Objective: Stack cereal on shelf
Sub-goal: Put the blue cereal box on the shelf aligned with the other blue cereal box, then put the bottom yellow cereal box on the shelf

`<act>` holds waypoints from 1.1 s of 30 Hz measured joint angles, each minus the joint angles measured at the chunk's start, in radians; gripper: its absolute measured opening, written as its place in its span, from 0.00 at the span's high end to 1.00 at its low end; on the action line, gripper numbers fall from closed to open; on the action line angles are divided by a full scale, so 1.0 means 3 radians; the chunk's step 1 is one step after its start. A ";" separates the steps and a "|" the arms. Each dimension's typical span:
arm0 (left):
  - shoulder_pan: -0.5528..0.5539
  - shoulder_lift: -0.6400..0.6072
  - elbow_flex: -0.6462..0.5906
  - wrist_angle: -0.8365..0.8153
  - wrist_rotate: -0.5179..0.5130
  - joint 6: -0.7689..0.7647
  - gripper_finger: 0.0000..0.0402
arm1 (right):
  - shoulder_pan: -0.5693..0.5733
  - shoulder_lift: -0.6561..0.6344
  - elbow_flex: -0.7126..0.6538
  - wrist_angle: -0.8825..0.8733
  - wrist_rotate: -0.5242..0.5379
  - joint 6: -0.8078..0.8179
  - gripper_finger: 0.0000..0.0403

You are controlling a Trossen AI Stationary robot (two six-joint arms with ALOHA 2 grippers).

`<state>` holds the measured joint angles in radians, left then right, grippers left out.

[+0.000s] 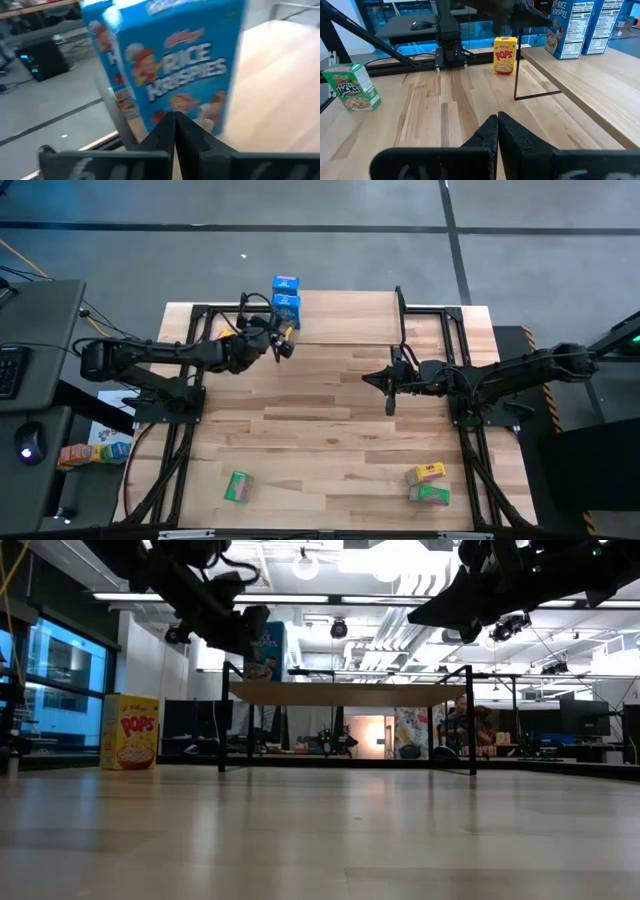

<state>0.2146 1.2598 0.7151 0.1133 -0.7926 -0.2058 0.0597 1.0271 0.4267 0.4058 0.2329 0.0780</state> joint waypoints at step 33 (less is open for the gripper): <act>-0.1270 -0.1584 -0.1817 0.2028 0.1452 0.0862 1.00 | -0.0004 0.0000 0.0000 0.0082 0.0013 -0.0036 1.00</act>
<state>-0.1665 0.7845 0.1699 0.7216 -0.3571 0.0529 0.0586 1.0271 0.4267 0.4303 0.2367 0.0673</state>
